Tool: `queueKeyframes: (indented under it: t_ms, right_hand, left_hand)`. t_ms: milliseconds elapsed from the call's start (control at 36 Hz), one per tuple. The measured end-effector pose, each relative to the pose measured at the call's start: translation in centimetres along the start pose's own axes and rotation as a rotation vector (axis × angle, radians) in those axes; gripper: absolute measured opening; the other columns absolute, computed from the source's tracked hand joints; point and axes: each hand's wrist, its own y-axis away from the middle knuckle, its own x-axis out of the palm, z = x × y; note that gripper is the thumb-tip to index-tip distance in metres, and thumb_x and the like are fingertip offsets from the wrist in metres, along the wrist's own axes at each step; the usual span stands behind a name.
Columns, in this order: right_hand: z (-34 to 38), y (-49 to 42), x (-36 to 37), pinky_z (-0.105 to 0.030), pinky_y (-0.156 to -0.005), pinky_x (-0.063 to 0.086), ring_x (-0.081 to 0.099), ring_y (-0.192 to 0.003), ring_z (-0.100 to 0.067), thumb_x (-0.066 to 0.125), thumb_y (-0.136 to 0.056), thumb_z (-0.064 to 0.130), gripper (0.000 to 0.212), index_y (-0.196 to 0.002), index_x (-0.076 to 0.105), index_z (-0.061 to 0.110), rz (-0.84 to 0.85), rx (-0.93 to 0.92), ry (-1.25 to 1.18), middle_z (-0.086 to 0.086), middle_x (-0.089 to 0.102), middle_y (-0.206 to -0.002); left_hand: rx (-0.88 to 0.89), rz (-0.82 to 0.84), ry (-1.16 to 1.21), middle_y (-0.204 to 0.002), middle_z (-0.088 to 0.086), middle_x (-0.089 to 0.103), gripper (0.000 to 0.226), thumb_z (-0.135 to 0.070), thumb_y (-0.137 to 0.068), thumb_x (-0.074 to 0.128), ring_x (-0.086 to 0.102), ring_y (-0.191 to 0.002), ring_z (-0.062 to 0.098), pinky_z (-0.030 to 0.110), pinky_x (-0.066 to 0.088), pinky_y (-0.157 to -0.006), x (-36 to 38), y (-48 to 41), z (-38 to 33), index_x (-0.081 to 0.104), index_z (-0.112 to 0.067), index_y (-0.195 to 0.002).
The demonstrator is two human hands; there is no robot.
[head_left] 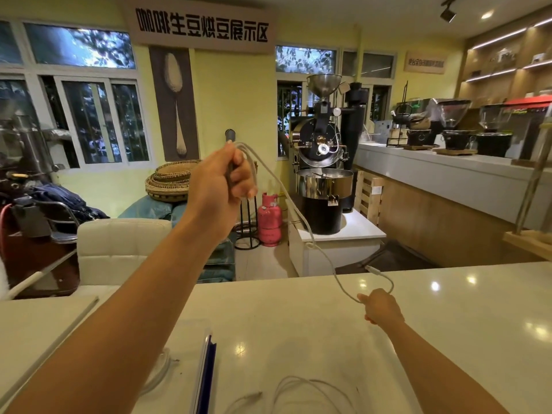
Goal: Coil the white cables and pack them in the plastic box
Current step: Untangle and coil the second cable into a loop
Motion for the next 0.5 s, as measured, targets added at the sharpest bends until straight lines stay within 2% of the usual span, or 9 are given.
queueKeyframes:
  t_ms: [56, 111, 194, 278, 389, 500]
  right_hand:
    - [-0.2, -0.1, 0.1, -0.027, -0.06, 0.045, 0.054, -0.057, -0.018, 0.053, -0.089, 0.022, 0.03, -0.063, 0.047, 0.008, -0.006, -0.004, 0.005, -0.008, 0.055, -0.065]
    - [0.0, 0.0, 0.1, -0.023, -0.051, 0.041, 0.05, -0.051, -0.015, 0.05, -0.091, 0.021, 0.032, -0.062, 0.046, 0.009, 0.033, -0.012, -0.057, -0.006, 0.052, -0.059]
    - [0.9, 0.5, 0.1, -0.022, -0.047, 0.037, 0.046, -0.05, -0.015, 0.041, -0.095, 0.021, 0.027, -0.081, 0.052, 0.001, 0.175, 0.009, -0.267, -0.009, 0.053, -0.06]
    - [2.1, 1.2, 0.0, -0.023, -0.05, 0.039, 0.049, -0.054, -0.017, 0.039, -0.095, 0.022, 0.026, -0.087, 0.053, 0.002, 0.261, -0.001, -0.496, -0.012, 0.056, -0.063]
    - [4.2, 2.7, -1.0, -0.026, -0.059, 0.048, 0.059, -0.069, -0.022, 0.038, -0.095, 0.03, 0.03, -0.1, 0.051, 0.004, 0.394, -0.033, -0.566, -0.014, 0.062, -0.079]
    - [6.5, 4.0, -2.5, -0.031, -0.07, 0.05, 0.057, -0.093, -0.028, 0.038, -0.095, 0.034, 0.039, -0.124, 0.038, 0.01, 0.477, -0.184, -0.631, -0.016, 0.054, -0.108]
  left_hand:
    - [0.017, -0.005, 0.009, -0.038, -0.01, 0.034, 0.04, -0.022, -0.098, 0.025, 0.029, -0.032, 0.005, 0.017, 0.033, -0.038, -0.1, 0.0, 0.0, 0.038, -0.015, -0.061]
    - [0.007, 0.01, -0.01, -0.038, -0.01, 0.034, 0.04, -0.021, -0.098, 0.025, 0.029, -0.032, 0.005, 0.017, 0.033, -0.037, -0.1, 0.2, 0.5, 0.038, -0.015, -0.06]
    - [-0.041, 0.044, -0.106, -0.038, -0.01, 0.036, 0.04, -0.019, -0.098, 0.025, 0.03, -0.034, 0.006, 0.017, 0.034, -0.038, -0.1, 0.5, 1.5, 0.039, -0.014, -0.06]
    - [-0.093, 0.072, -0.163, -0.038, -0.009, 0.036, 0.039, -0.017, -0.097, 0.024, 0.03, -0.034, 0.006, 0.017, 0.033, -0.037, -0.1, 0.6, 2.5, 0.038, -0.014, -0.061]
    - [-0.153, 0.102, -0.224, -0.038, -0.008, 0.037, 0.038, -0.017, -0.097, 0.025, 0.03, -0.034, 0.006, 0.021, 0.029, -0.043, -0.2, 0.5, 3.9, 0.038, -0.013, -0.061]
    - [-0.202, 0.118, -0.243, -0.038, -0.007, 0.037, 0.039, -0.017, -0.098, 0.024, 0.03, -0.034, 0.006, 0.024, 0.023, -0.046, -0.2, 0.4, 5.0, 0.038, -0.013, -0.061]
